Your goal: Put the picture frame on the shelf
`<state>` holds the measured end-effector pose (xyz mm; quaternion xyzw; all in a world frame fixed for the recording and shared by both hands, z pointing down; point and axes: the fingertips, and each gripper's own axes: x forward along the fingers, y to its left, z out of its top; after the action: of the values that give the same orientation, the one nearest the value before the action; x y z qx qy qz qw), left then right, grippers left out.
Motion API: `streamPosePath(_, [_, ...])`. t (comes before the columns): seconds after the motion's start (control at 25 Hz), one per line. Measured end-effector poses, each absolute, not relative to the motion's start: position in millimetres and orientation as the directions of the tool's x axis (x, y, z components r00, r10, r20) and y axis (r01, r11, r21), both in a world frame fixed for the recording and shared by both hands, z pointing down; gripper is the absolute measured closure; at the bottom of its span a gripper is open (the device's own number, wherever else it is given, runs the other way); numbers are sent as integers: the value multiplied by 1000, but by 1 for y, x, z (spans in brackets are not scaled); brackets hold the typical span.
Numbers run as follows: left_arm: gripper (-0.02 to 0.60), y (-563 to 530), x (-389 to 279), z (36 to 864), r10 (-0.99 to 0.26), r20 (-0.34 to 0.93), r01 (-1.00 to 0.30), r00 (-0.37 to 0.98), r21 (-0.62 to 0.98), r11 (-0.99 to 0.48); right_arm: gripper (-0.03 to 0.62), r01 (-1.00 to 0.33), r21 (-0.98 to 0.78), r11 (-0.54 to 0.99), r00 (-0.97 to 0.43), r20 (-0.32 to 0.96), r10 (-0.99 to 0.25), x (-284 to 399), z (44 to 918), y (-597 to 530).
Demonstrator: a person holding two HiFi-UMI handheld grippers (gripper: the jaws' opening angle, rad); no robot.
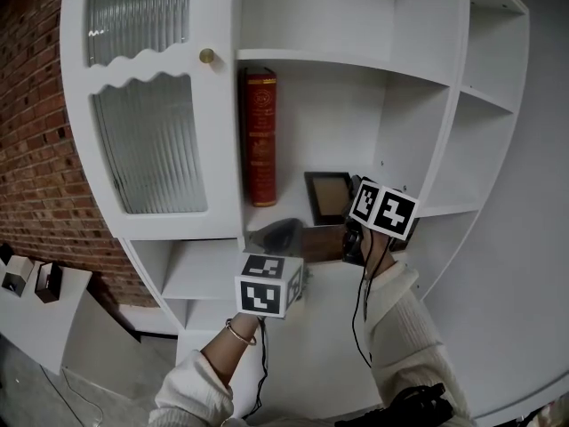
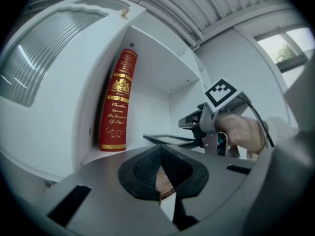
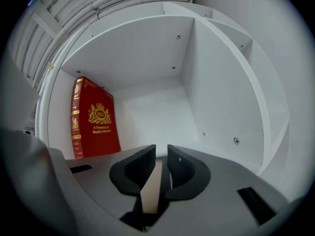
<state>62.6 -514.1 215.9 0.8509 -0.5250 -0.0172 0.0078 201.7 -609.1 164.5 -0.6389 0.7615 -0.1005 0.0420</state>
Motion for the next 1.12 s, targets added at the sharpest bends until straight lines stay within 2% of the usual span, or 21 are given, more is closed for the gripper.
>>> streamPosePath(0.36, [575, -515, 54, 221, -898, -21, -897, 439, 48, -439, 514, -962, -235, 138, -145, 11, -989, 214, 153, -608])
streamPosePath(1.12, [575, -498, 64, 221, -874, -25, -873, 485, 49, -486, 510, -969, -234, 84, -88, 8, -996, 237, 160, -574])
